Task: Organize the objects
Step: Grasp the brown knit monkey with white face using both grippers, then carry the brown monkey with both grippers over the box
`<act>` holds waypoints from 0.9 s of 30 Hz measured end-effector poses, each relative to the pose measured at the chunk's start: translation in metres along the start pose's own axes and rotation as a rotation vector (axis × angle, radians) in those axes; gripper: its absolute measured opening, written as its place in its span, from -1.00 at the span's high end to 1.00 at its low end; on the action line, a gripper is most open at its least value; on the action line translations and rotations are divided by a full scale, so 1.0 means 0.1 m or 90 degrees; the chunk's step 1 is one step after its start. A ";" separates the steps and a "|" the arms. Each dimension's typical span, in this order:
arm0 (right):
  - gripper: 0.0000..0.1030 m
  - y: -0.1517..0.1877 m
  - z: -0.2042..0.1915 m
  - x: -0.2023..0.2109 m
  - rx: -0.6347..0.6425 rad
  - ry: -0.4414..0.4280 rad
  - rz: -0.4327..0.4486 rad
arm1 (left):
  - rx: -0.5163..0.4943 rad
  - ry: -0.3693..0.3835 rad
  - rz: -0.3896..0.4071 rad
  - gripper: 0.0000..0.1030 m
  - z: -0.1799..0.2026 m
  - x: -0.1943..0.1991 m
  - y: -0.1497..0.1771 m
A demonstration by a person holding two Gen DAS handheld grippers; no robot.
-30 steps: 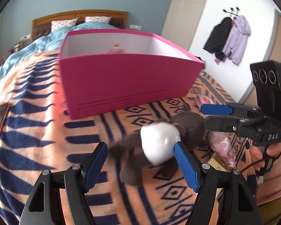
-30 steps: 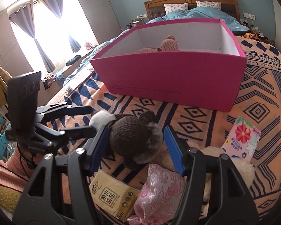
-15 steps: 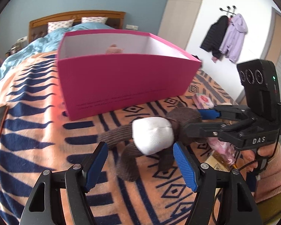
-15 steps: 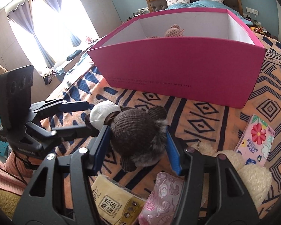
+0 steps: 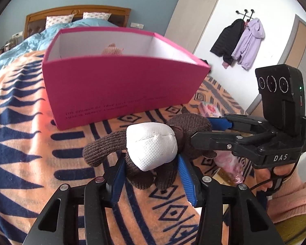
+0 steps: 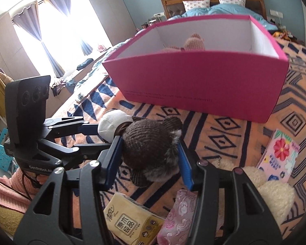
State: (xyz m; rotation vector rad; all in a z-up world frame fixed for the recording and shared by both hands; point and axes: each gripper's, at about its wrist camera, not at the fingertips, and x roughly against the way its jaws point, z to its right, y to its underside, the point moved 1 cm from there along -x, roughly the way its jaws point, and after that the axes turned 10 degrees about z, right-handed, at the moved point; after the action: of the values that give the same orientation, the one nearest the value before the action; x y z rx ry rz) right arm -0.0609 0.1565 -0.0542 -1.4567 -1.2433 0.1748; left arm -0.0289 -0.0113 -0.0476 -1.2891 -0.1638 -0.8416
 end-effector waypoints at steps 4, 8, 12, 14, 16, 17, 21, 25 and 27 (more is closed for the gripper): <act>-0.04 -0.07 -0.04 0.08 0.009 -0.003 0.015 | -0.005 0.003 0.021 0.05 0.03 0.10 -0.08; -0.04 -0.17 -0.10 0.15 0.023 -0.005 0.033 | -0.015 0.000 0.036 0.05 0.06 0.20 -0.16; -0.04 -0.31 -0.16 0.23 0.041 -0.010 0.055 | -0.027 -0.004 0.059 0.05 0.14 0.25 -0.33; -0.04 -0.38 -0.18 0.26 0.050 -0.014 0.065 | -0.030 -0.002 0.074 0.05 0.12 0.33 -0.40; -0.04 -0.48 -0.20 0.27 0.058 -0.020 0.077 | -0.037 -0.005 0.087 0.05 0.14 0.39 -0.49; -0.04 -0.53 -0.21 0.28 0.063 -0.022 0.084 | -0.041 -0.008 0.093 0.05 0.14 0.40 -0.54; -0.04 -0.74 -0.21 0.27 0.070 -0.031 0.106 | -0.061 -0.027 0.114 0.05 0.14 0.47 -0.75; -0.04 -0.99 -0.22 0.22 0.089 -0.028 0.132 | -0.082 -0.051 0.135 0.05 0.09 0.48 -1.03; -0.04 -1.14 -0.19 0.16 0.089 -0.031 0.141 | -0.079 -0.057 0.141 0.05 0.02 0.45 -1.20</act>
State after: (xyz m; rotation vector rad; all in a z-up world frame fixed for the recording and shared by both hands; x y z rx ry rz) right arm -0.1061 0.1317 0.0511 -1.4724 -1.0838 0.4405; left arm -0.0727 -0.0344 0.0707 -1.4339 -0.0382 -0.6119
